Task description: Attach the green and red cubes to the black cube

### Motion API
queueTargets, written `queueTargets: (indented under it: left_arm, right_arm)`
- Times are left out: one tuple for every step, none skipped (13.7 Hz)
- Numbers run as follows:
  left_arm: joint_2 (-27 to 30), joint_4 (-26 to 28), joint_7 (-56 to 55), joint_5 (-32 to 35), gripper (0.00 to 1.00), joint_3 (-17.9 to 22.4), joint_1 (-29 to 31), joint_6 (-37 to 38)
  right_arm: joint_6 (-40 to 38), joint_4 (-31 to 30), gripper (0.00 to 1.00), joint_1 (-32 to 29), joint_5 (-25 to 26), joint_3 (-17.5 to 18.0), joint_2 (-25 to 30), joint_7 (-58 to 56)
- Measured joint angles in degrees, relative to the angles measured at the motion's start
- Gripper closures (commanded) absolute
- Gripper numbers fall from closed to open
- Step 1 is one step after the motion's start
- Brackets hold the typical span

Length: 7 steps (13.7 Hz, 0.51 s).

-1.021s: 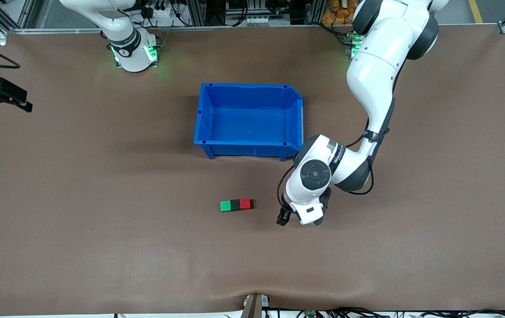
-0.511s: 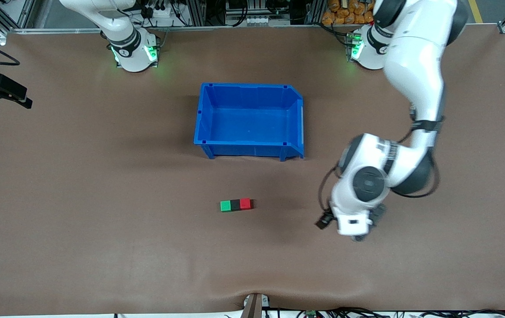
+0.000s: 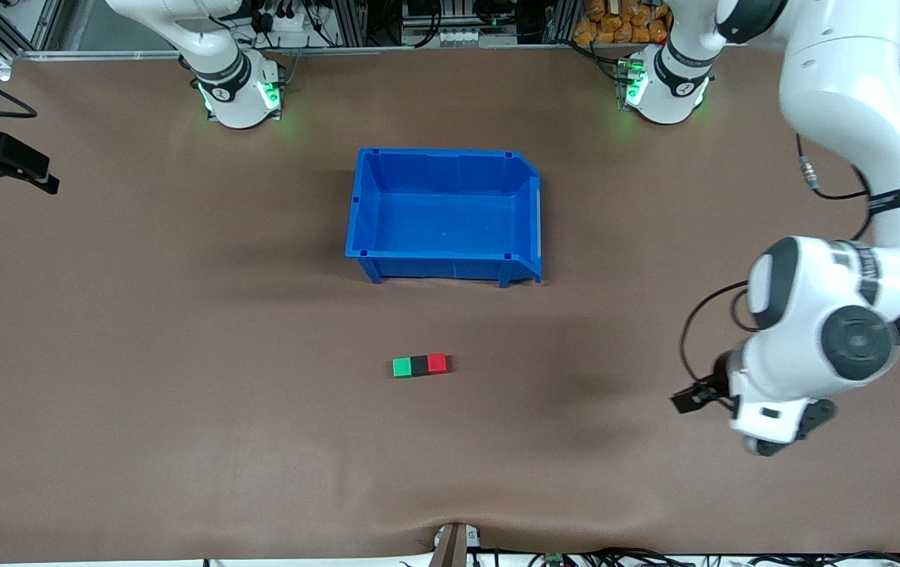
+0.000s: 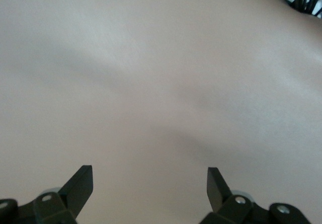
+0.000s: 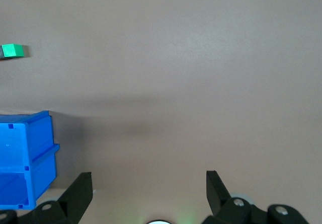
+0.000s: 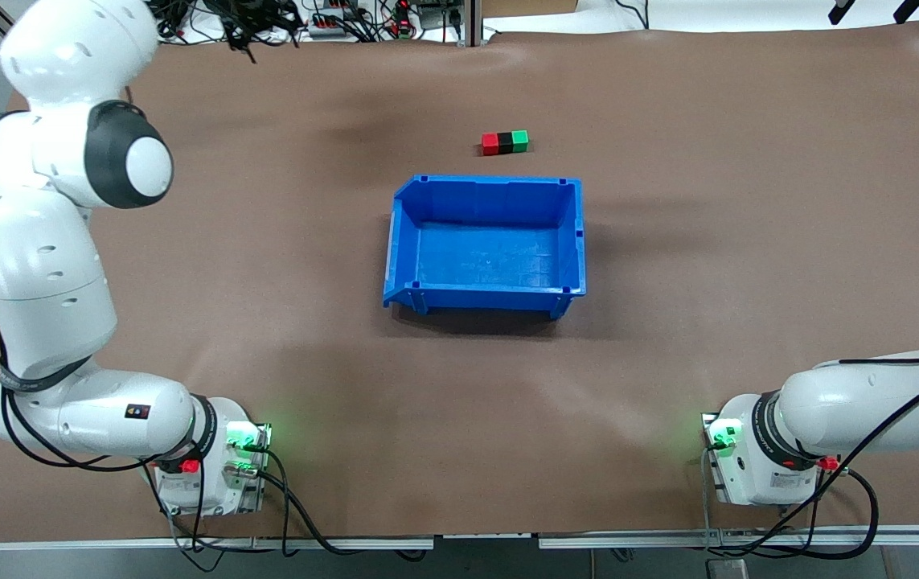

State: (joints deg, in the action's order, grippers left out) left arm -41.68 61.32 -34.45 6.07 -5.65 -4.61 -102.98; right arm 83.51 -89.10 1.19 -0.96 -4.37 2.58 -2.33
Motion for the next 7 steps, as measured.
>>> queueTargets:
  left_arm:
    - [0.54,0.01,3.30,0.00,0.00,-0.01,1.36,0.02]
    - [1.07,0.03,6.29,0.00,0.00,-0.03,2.60,0.04]
    - [1.41,0.04,8.85,0.00,0.00,-0.04,3.58,0.06]
    - [1.64,0.05,10.93,0.00,0.00,-0.05,4.33,0.07]
    - [1.88,0.05,12.60,0.00,0.00,-0.07,4.85,0.07]
    - [2.22,0.05,14.31,0.00,0.00,-0.07,5.22,0.07]
    - [2.64,0.05,16.02,0.00,0.00,-0.07,5.46,0.07]
  right_arm:
    - [0.02,0.00,0.00,0.00,0.00,0.00,0.00,0.00]
    - [0.04,0.00,0.00,0.00,-0.03,0.00,0.00,0.00]
    - [0.04,0.00,0.00,0.00,-0.08,0.00,0.00,0.01]
    - [0.04,0.00,0.00,0.00,-0.09,-0.01,0.00,0.04]
    - [0.02,0.00,0.00,-0.03,-0.09,-0.04,0.00,0.09]
    - [-0.02,0.00,0.00,-0.09,-0.09,-0.09,0.00,0.14]
    - [-0.04,-0.01,0.00,-0.12,-0.09,-0.12,0.00,0.16]
